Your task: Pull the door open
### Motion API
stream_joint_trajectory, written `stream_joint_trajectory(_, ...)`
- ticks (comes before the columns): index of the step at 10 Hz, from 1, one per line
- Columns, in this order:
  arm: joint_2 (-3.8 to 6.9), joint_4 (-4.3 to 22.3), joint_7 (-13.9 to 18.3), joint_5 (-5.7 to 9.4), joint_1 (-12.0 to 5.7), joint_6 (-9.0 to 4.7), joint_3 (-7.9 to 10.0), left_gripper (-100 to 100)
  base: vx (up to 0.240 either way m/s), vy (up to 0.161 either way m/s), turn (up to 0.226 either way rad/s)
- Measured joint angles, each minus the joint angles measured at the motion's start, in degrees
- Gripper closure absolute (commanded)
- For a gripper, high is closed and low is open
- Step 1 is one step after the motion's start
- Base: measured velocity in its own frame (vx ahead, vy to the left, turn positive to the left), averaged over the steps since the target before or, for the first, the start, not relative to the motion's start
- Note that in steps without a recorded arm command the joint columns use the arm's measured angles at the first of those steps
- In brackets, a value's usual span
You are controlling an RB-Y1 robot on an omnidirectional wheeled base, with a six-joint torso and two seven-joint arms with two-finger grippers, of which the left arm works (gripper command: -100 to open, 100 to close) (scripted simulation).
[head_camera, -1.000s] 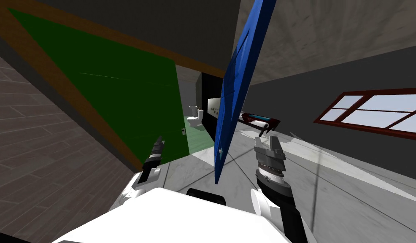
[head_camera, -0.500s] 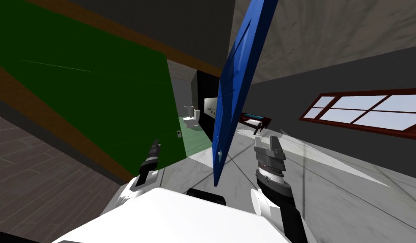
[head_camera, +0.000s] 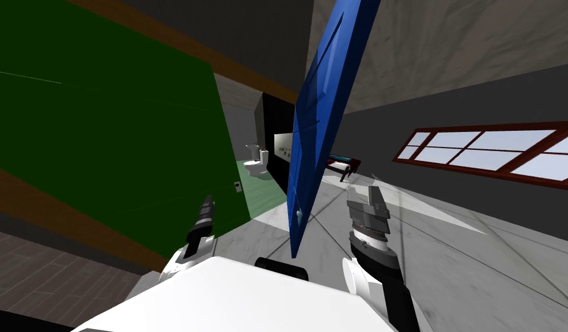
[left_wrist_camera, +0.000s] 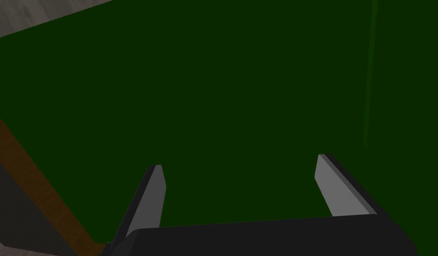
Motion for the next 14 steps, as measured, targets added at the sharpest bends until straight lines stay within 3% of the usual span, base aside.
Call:
stream_joint_trajectory(7,-1.31,9.39,-0.07,-1.69,-3.81,-1.8,7.76,-100,0.078,0.058,-0.12)
stream_joint_trajectory(8,-1.95,9.61,0.12,-1.96,-3.72,-1.78,8.59,-100,0.082,0.054,-0.1)
stream_joint_trajectory(14,-3.25,17.98,-0.12,-3.13,-6.84,-3.96,14.58,-100,0.056,0.058,-0.143)
